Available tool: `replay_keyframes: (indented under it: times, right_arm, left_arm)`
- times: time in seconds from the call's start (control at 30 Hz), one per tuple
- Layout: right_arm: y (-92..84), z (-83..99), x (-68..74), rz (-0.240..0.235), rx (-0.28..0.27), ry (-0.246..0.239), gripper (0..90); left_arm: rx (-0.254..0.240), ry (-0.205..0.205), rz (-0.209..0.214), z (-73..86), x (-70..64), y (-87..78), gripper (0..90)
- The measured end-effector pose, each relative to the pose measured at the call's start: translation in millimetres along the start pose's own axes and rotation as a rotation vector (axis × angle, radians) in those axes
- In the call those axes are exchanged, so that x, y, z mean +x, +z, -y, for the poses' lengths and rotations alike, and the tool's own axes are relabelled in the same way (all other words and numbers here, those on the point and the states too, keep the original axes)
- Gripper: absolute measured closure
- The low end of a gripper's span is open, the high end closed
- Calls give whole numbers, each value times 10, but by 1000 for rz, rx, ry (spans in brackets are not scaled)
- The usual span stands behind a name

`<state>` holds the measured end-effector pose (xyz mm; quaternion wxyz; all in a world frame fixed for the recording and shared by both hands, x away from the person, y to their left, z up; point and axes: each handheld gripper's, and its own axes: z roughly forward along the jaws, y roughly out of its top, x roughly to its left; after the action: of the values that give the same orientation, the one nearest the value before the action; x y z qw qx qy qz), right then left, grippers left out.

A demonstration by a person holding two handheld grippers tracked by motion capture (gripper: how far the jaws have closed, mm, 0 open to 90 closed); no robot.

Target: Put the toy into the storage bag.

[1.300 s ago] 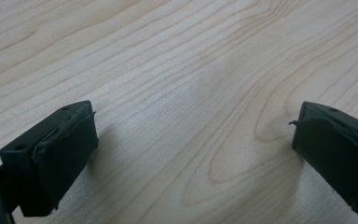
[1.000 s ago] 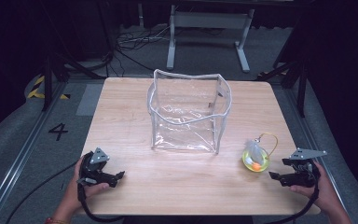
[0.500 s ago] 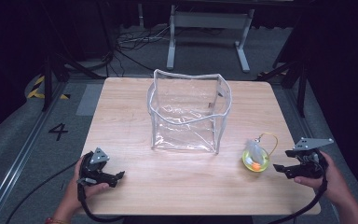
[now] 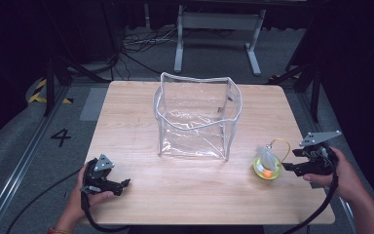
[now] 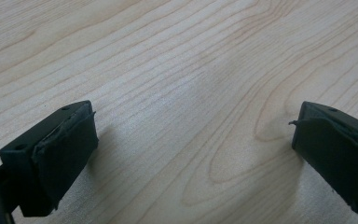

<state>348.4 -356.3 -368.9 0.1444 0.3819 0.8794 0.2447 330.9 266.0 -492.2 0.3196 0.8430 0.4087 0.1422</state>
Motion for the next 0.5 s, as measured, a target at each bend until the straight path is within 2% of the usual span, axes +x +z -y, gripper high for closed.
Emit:
replay_keyframes:
  times: [0.1, 0.13, 0.2, 0.4, 0.5]
  right_arm:
    - [-44, -89, -11, -8, 3, 5, 373]
    - [-52, -116, -9, 7, 8, -5, 377]
    - [-64, -144, -7, 4, 15, -14, 383]
    - [-148, -268, 1, 11, 23, -30, 488]
    - [-178, -340, 36, -12, 31, -38, 533]
  left_arm:
    - [0, 0, 0, 0, 0, 0, 4]
    - [0, 0, 0, 0, 0, 0, 4]
    - [2, -2, 1, 1, -1, -1, 4]
    - [-1, 1, 0, 0, 1, 0, 4]
    - [0, -1, 0, 0, 0, 0, 4]
